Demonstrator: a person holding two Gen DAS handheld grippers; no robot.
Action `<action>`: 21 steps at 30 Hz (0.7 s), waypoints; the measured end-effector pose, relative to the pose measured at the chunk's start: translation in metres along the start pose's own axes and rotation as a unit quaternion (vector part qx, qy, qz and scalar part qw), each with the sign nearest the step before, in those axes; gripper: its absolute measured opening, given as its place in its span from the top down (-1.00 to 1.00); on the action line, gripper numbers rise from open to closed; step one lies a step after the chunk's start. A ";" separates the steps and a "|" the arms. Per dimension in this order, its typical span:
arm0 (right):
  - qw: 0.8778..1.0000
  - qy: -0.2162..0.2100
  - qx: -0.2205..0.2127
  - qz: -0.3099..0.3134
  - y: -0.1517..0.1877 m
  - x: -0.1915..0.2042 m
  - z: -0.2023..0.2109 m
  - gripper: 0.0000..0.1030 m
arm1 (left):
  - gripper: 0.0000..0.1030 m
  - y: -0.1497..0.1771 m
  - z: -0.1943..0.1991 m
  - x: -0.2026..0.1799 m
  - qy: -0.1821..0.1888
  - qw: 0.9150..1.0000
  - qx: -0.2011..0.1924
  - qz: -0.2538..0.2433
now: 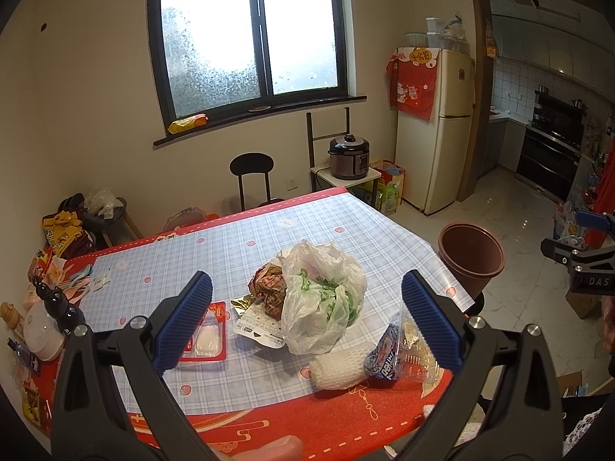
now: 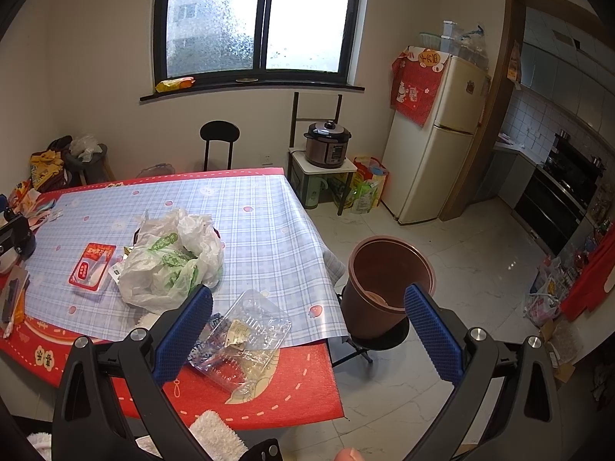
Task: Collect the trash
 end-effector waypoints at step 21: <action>0.997 -0.069 0.007 -0.024 -0.008 0.053 -0.034 -0.91 | -0.89 0.030 -0.018 0.089 0.020 0.995 0.026 0.095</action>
Point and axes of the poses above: each gripper's, at about its wrist camera, not at the fingertips, and z roughly against the way its jaws point, x to its left, y to its underside, the point moved 5 cm from there along -z, roughly the way its jaws point, and after that the axes turned 10 degrees about -y, right-handed, at the moved point
